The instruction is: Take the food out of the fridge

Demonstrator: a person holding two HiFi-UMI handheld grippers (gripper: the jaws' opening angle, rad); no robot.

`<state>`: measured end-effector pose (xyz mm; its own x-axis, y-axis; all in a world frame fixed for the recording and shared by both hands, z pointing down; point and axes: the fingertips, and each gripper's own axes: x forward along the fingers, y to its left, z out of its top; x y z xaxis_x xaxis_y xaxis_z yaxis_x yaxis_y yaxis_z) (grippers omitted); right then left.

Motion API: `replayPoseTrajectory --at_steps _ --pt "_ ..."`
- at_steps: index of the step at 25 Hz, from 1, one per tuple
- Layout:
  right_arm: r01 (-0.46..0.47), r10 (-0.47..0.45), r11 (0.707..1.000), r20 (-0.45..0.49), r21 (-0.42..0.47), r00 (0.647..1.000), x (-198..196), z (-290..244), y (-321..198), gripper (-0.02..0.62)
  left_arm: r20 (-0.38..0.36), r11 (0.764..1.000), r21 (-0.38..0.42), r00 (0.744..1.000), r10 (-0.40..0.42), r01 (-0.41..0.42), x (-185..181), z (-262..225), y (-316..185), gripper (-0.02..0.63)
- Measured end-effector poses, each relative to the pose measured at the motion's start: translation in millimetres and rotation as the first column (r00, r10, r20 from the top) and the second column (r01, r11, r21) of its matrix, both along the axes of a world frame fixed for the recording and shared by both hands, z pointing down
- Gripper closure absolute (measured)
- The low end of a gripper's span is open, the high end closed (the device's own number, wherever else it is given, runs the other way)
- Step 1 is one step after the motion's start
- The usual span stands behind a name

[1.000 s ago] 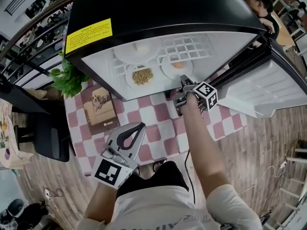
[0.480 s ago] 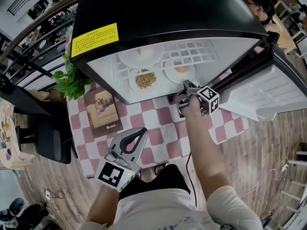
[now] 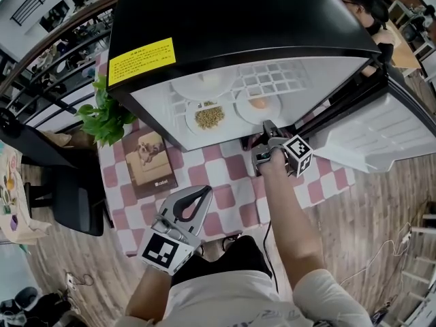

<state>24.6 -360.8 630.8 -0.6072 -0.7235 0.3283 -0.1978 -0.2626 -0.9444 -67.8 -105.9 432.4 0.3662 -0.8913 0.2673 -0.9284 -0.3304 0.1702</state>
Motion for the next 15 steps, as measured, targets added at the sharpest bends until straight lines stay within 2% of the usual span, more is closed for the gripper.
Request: replayPoseTrajectory --at_steps 7,12,15 --pt "0.017 -0.016 1.0 -0.025 0.01 1.0 10 2 16 0.571 -0.006 1.0 -0.006 1.0 0.011 -0.011 1 1 1 0.603" --pt "0.026 -0.026 1.0 -0.039 0.003 0.999 19 9 28 0.569 0.014 1.0 0.022 1.0 0.021 -0.021 -3 -1 0 0.603" --pt "0.032 -0.032 0.999 -0.042 0.01 0.999 21 13 31 0.569 -0.002 1.0 -0.001 1.0 0.006 -0.006 -4 -1 -1 0.603"
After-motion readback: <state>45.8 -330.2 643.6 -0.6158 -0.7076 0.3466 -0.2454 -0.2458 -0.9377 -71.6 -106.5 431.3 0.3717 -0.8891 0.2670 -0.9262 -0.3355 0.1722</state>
